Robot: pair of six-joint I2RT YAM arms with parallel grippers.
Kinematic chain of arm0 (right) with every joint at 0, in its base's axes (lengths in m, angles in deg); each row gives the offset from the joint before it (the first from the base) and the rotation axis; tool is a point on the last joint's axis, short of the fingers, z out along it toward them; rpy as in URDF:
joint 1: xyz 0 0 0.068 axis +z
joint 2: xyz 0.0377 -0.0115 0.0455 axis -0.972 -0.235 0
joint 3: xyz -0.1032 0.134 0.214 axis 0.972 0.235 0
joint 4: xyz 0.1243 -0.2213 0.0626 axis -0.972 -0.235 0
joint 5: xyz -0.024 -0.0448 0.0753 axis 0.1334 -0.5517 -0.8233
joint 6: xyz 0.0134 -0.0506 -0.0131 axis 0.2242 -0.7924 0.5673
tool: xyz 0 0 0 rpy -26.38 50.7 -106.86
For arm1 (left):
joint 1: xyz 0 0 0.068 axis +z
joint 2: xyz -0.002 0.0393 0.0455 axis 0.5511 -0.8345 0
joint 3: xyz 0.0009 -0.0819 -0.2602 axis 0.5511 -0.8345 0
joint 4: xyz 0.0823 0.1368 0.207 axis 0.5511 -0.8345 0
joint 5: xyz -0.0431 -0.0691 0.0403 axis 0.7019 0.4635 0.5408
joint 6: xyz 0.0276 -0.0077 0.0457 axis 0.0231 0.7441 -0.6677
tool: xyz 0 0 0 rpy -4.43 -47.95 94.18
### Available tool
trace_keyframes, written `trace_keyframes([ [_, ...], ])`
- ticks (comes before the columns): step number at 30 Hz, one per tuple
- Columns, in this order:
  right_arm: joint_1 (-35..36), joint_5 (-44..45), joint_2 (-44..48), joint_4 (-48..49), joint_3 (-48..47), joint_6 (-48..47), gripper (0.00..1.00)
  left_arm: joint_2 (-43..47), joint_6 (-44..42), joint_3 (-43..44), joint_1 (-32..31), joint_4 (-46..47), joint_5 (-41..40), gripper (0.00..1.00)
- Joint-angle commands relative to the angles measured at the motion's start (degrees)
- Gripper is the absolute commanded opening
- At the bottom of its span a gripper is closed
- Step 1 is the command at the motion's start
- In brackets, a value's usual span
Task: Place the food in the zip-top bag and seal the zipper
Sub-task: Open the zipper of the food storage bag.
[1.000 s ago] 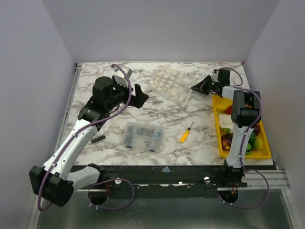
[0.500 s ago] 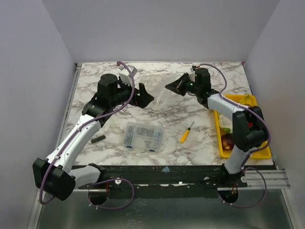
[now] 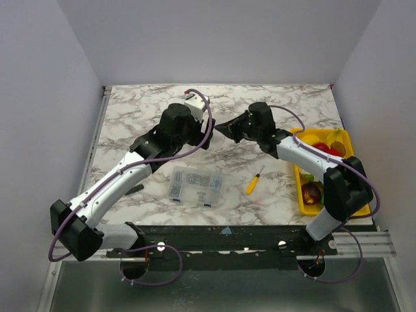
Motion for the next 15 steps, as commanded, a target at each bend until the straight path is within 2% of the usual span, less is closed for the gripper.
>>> trace_keyframes([
  [1, 1.88, 5.43, 0.73, -8.74, -3.99, 5.09, 0.00, -2.98, -3.41, 4.51, -1.84, -4.59, -12.13, 0.78],
  [5, 2.82, 5.44, 0.38, -7.96, -4.75, 7.53, 0.00, -5.93, -4.44, 6.92, -2.25, -5.93, -12.54, 0.64],
  [15, 3.77, 5.33, 0.33, -8.20, -7.03, 7.83, 0.00, -13.09, -5.62, 11.17, -2.43, -8.17, -12.68, 0.64],
])
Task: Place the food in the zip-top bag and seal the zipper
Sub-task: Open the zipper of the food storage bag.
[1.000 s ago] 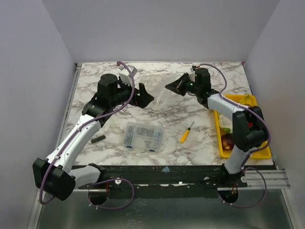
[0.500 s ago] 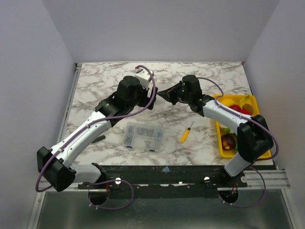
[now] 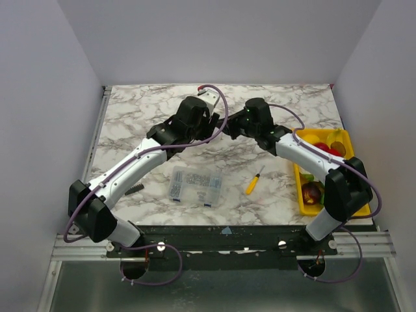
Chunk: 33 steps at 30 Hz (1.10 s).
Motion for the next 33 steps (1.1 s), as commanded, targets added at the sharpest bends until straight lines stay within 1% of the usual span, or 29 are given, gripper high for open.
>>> trace_keyframes([
  [1, 1.16, 2.79, 0.60, -1.94, -2.41, 0.60, 0.00, -2.95, -1.22, 2.55, -0.32, -2.47, -1.91, 0.64],
  [4, 1.43, 3.76, 1.17, -2.66, -2.05, 0.46, 0.00, -3.30, -1.21, 1.58, -0.39, -1.31, -1.56, 0.63],
  [8, 2.03, 4.42, 1.68, -2.72, -1.31, 0.88, 0.00, -4.02, -1.33, 1.98, -0.55, -1.16, -2.13, 0.54],
  [11, 2.98, 6.00, 1.81, -3.76, -2.10, 0.65, 0.00, -4.70, -1.37, 2.24, -0.74, -0.98, -2.85, 0.42],
  [17, 3.93, 7.38, 0.96, -4.82, -3.25, 0.26, 0.00, -5.47, -1.22, 2.27, -1.28, -1.41, -3.88, 0.15],
  [21, 4.08, 8.29, 1.15, -5.16, -3.19, -0.77, 0.00, -5.39, -0.96, 2.33, -1.23, -1.67, -4.68, 0.00],
  [24, 4.13, 9.15, 1.75, -6.39, -3.83, -3.80, 0.01, -5.63, -0.79, 2.23, -1.27, -1.94, -5.33, 0.00],
  [25, 4.06, 11.14, 1.99, -6.82, -4.22, -5.66, 0.01, -5.76, -0.78, 2.20, -1.28, -1.92, -5.42, 0.00],
  [28, 4.04, 13.47, 3.27, -7.84, -4.21, -10.06, 0.09, -5.79, -0.41, 2.09, -1.24, -1.92, -5.50, 0.00],
  [30, 4.06, 15.39, 4.42, -9.11, -4.99, -15.13, 0.19, -5.75, -0.16, 1.91, -1.22, -1.78, -5.77, 0.00],
  [32, 4.06, 16.37, 4.87, -12.17, -7.73, -23.19, 0.29, -5.56, 0.34, 1.98, -1.23, -1.89, -6.34, 0.00],
  [33, 4.01, 17.34, 5.16, -15.03, -9.01, -27.11, 0.30, -5.51, 0.66, 2.07, -1.27, -2.18, -6.63, 0.00],
])
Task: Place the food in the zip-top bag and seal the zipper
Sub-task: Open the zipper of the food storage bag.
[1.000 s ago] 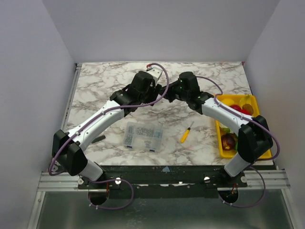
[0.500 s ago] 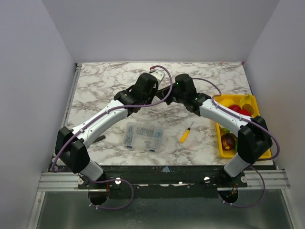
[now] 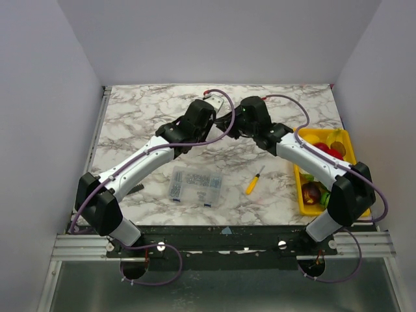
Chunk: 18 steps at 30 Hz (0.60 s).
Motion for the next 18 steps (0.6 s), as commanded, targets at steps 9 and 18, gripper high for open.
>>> trace_keyframes([
  [9, 0.24, 5.45, 6.81, -7.21, -0.76, -30.72, 0.66, -0.52, 7.19, 4.11, -0.12, -6.45, -3.86, 0.00],
  [18, 1.91, 0.94, -0.26, -3.44, -2.82, -33.13, 0.61, -0.26, 9.94, 4.86, -0.10, -7.81, -1.50, 0.00],
])
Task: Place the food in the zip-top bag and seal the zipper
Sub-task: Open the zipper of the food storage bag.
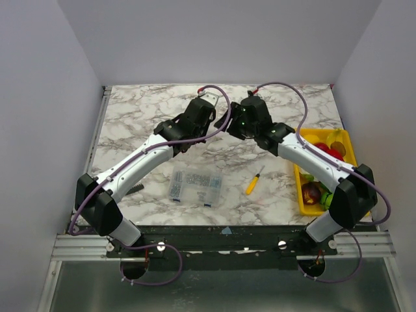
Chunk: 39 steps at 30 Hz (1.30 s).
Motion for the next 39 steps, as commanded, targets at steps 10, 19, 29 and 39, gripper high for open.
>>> trace_keyframes([
  [10, 4.08, -0.31, -6.52, 4.64, -1.89, -3.07, 0.28, 0.78, 1.76, 0.72, 0.35, 0.25, 2.47, 0.00],
  [19, 5.92, -0.26, -5.21, 6.31, -2.11, -3.90, 0.00, 0.89, 0.42, 1.02, 2.14, 1.52, -0.87, 0.18],
  [29, 6.12, -1.79, -3.41, 6.89, -1.75, -3.88, 0.00, -2.48, -1.35, 4.89, 2.93, 0.33, -2.45, 0.50],
  [39, 6.11, -0.58, -3.29, 4.80, -1.92, -4.98, 0.00, -1.63, -2.28, 3.48, 4.09, -0.96, -0.72, 0.14],
])
